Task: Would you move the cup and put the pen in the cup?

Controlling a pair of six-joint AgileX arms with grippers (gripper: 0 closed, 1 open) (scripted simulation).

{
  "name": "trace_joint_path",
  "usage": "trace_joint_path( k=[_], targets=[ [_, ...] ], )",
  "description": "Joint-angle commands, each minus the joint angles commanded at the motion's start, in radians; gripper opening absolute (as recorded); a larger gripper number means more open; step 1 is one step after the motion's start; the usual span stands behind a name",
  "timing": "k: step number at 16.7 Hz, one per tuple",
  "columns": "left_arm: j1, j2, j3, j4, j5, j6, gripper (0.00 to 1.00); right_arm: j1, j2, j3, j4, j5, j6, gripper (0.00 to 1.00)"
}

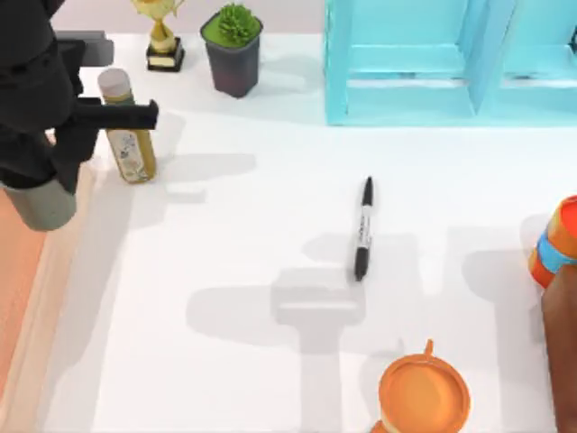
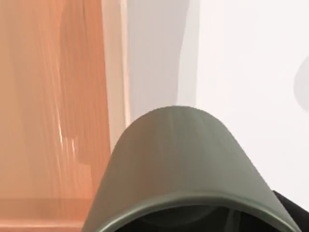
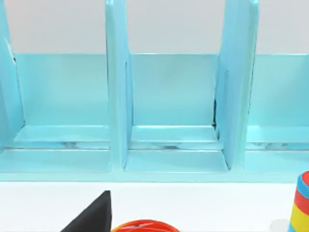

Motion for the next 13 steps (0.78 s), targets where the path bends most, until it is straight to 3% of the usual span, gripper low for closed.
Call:
trace_joint_path(
  k=[7,13],
  targets=[
    [-0.156,0.143,-0.062,0.260,-0.003,-0.169,0.00,0.000,0.000,0.000,0.000,0.000,0.000,1.00],
    [-0.191,0.177,-0.082,0.295,-0.003,-0.198,0.00,0.000,0.000,0.000,0.000,0.000,0.000,1.00]
  ],
)
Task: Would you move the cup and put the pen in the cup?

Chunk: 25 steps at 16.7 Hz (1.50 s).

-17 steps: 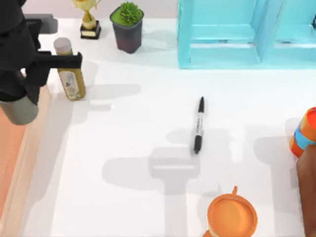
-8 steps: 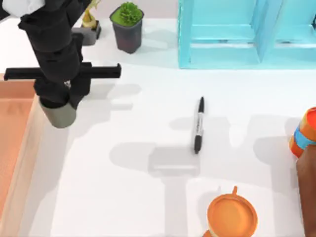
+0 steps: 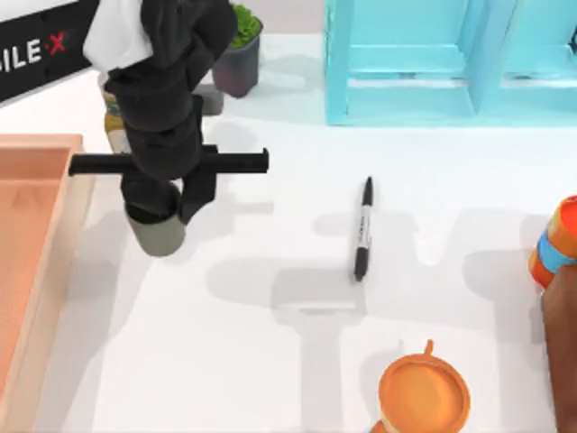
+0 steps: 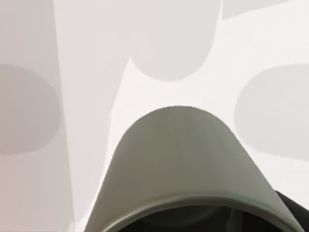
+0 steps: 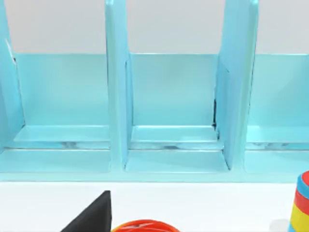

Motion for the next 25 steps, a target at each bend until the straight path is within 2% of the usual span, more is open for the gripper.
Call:
trace_joint_path(
  k=[8,12,25],
  targets=[
    [0.011,0.030,-0.134,0.165,-0.001,0.014,0.00,0.000,0.000,0.000,0.000,0.000,0.000,1.00],
    [0.011,0.031,-0.140,0.170,-0.001,0.015,0.00,0.000,0.000,0.000,0.000,0.000,0.000,1.00],
    [0.011,0.031,-0.140,0.170,-0.001,0.015,0.98,0.000,0.000,0.000,0.000,0.000,0.000,1.00]
  ],
)
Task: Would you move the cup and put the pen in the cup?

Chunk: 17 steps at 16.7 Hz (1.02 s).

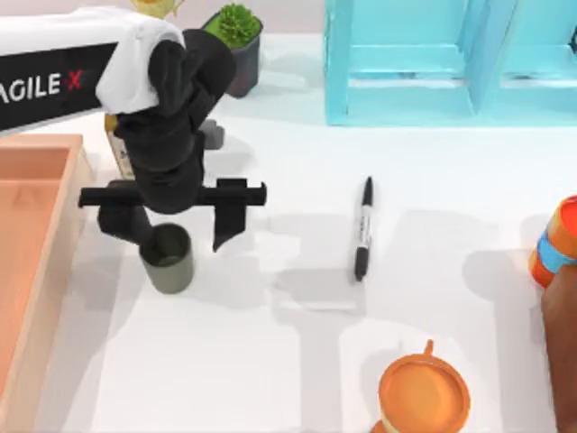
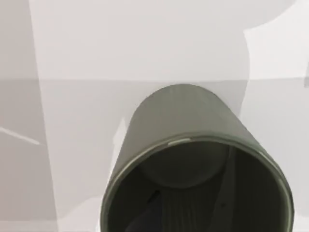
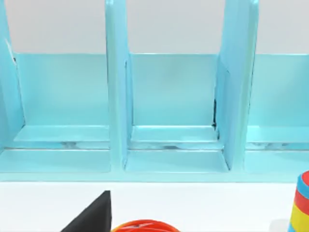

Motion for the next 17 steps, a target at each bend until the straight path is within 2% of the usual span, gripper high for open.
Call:
trace_joint_path(
  k=[11,14,17],
  targets=[
    [-0.002,0.002,0.016,-0.015,0.000,-0.002,1.00,0.000,0.000,0.000,0.000,0.000,0.000,1.00],
    [-0.003,0.010,0.118,-0.117,-0.002,-0.008,1.00,0.000,0.000,0.000,0.000,0.000,0.000,1.00],
    [-0.006,0.014,0.293,-0.294,-0.001,-0.009,1.00,0.000,0.000,0.000,0.000,0.000,0.000,1.00]
  ],
)
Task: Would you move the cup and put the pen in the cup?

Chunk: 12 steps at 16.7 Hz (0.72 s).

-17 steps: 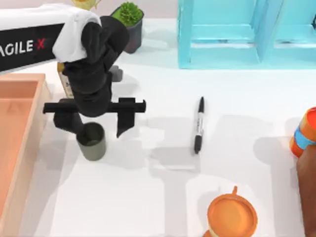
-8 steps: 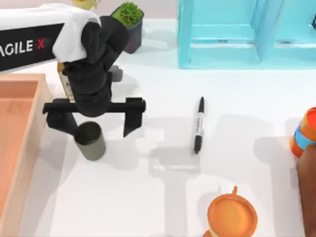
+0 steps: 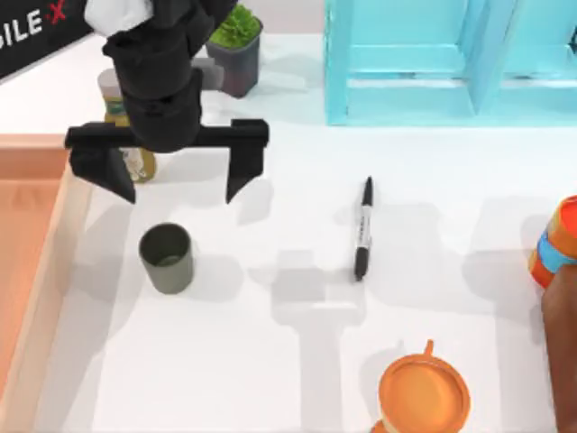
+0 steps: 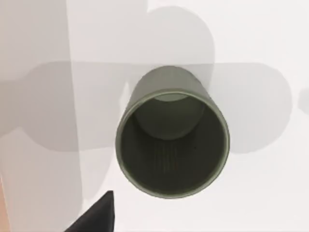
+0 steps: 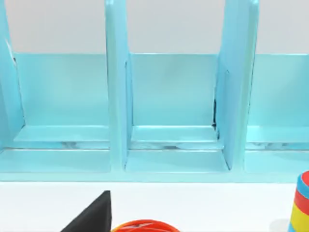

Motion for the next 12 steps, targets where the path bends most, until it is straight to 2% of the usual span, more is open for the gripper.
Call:
trace_joint_path(
  k=[3,6,12],
  targets=[
    [-0.002,-0.003,0.175,-0.179,0.002,0.000,1.00,0.000,0.000,0.000,0.000,0.000,0.000,1.00],
    [-0.002,-0.015,0.284,-0.287,0.002,0.002,1.00,0.000,0.000,0.000,0.000,0.000,0.000,1.00],
    [0.001,-0.015,0.303,-0.302,0.002,0.002,1.00,0.000,0.000,0.000,0.000,0.000,0.000,1.00]
  ],
)
